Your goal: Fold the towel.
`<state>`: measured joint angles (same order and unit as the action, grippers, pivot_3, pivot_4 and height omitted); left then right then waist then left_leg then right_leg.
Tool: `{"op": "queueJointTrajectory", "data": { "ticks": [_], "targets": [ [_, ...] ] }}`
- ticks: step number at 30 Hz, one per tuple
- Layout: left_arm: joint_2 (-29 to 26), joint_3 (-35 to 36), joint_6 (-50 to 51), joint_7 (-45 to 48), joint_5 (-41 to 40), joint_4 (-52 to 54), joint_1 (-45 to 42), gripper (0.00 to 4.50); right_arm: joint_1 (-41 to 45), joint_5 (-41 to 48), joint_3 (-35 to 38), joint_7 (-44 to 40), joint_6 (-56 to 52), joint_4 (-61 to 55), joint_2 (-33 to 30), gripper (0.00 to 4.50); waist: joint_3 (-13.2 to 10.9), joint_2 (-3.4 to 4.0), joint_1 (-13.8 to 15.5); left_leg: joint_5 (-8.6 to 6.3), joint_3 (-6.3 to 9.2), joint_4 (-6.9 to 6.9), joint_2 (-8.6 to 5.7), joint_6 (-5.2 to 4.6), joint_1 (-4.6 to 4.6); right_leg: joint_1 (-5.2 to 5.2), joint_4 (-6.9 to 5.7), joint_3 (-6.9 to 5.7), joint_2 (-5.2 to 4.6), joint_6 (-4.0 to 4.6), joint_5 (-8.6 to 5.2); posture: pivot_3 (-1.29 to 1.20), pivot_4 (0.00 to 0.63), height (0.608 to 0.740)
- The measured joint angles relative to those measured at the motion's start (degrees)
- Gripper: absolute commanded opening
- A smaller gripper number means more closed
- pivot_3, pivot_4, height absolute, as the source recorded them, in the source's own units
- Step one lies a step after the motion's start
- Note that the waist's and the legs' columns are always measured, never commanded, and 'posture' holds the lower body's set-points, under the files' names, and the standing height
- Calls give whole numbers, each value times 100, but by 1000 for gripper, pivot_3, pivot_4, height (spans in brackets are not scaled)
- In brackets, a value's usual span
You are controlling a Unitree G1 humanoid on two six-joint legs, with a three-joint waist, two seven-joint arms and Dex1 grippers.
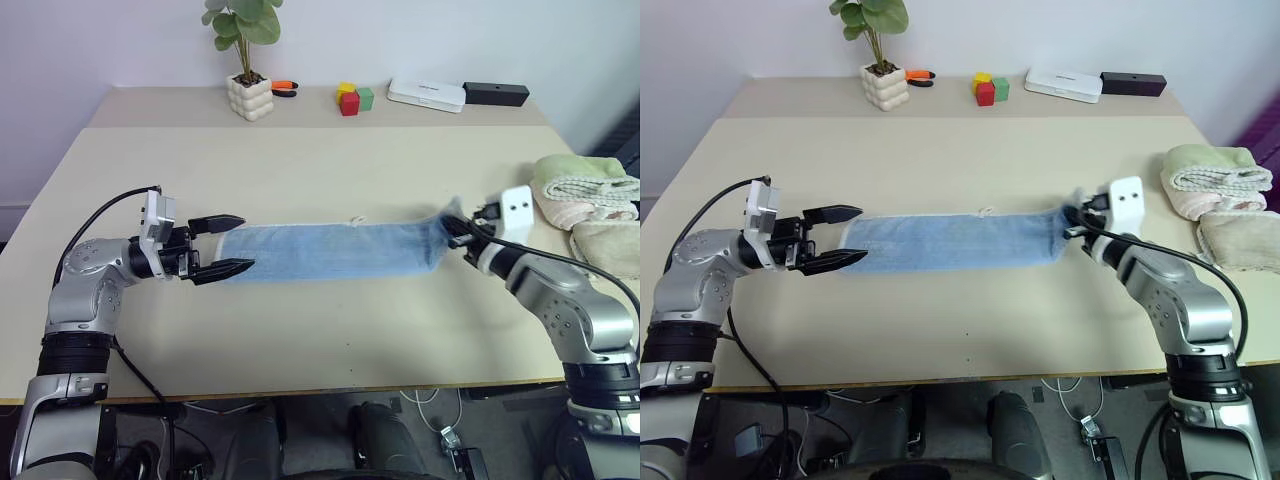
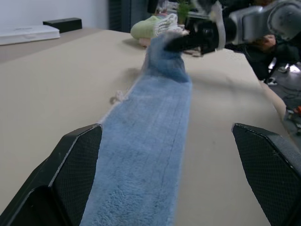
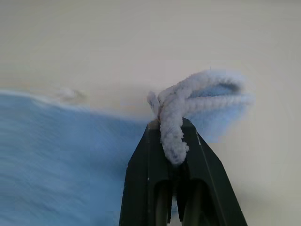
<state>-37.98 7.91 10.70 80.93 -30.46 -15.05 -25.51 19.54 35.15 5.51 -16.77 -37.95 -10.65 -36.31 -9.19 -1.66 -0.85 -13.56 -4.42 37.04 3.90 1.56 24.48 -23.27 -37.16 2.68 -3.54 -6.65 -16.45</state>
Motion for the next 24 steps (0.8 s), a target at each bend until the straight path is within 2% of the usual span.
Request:
{"op": "queueJointTrajectory", "data": {
  "ticks": [9, 15, 24],
  "targets": [
    [-8, 9, -2, -20, -4, 9, 26, 4500, 91, -178, -689, -209, -551, -380, 494, 86, 0, -1, 24, 0, -3, 9, -2, 0, 6, 1, 1, 0, -5, 3, -1, 0, 150, 735],
    [-35, 50, 21, -145, -26, 274, 192, 4500, 420, -529, -1511, -519, -554, -236, 1196, 86, -2, 2, -14, 0, -2, 0, 5, 0, 8, -11, -5, 0, 5, 0, 0, 0, 150, 735],
    [-82, 208, 152, -284, -71, 541, 469, 4500, 407, -658, -1825, -1022, -779, -425, 1264, 86, -2, 0, 12, 0, -4, 9, 2, 0, 13, -11, -5, -1, -1, 2, 0, 0, 150, 735]
  ]
}}
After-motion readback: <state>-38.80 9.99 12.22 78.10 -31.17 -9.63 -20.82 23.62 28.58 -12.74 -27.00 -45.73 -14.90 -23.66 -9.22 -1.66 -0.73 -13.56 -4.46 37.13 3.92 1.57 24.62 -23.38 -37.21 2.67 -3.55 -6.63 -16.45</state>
